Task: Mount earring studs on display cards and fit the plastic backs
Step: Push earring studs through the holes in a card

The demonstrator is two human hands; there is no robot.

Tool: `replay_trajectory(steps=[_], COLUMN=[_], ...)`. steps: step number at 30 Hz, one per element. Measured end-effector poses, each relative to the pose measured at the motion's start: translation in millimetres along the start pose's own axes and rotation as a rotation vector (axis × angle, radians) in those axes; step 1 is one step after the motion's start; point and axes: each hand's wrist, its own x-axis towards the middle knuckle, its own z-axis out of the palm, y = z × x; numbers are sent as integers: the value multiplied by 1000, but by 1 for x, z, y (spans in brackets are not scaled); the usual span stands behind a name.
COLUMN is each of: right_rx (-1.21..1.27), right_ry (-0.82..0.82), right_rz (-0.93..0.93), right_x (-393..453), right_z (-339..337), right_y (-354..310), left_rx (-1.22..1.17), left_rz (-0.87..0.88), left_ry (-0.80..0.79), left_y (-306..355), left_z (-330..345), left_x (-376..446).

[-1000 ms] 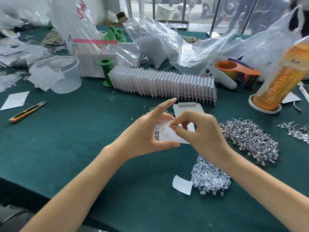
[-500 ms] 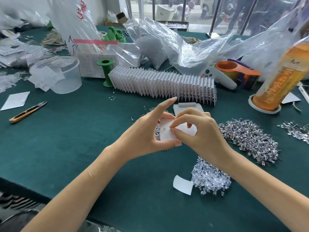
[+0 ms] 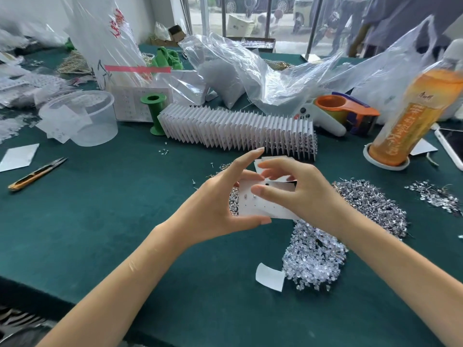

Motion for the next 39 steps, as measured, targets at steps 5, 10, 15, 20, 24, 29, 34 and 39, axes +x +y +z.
replay_trajectory(steps=[5,10,15,20,24,29,34,39], right_rx=[55,5,-152,-127,-361,-681,-767,-747], right_ry=[-60,-50,-36,130,365,614,634,622], right_rz=[57,55,13,-11,-129,-503,-653,-684], right_x=[1,-1,-4,-21,-50,-77,-87,-85], right_z=[6,5,-3,-25,-46,-56,-51,-48], right_y=[3,6,5,6,20,50,71,76], left_rx=[-3,66,196,139,100,243,366,331], left_rz=[47,140,301,313,158,131,74,36], left_ry=[-13,-1,27,129,170,-240,-280,-281], left_y=[5,9,11,16,14,16,18,15], left_z=[2,5,12,16,21,38,48,49], left_x=[-2,-2,1,8,13,26,45,49])
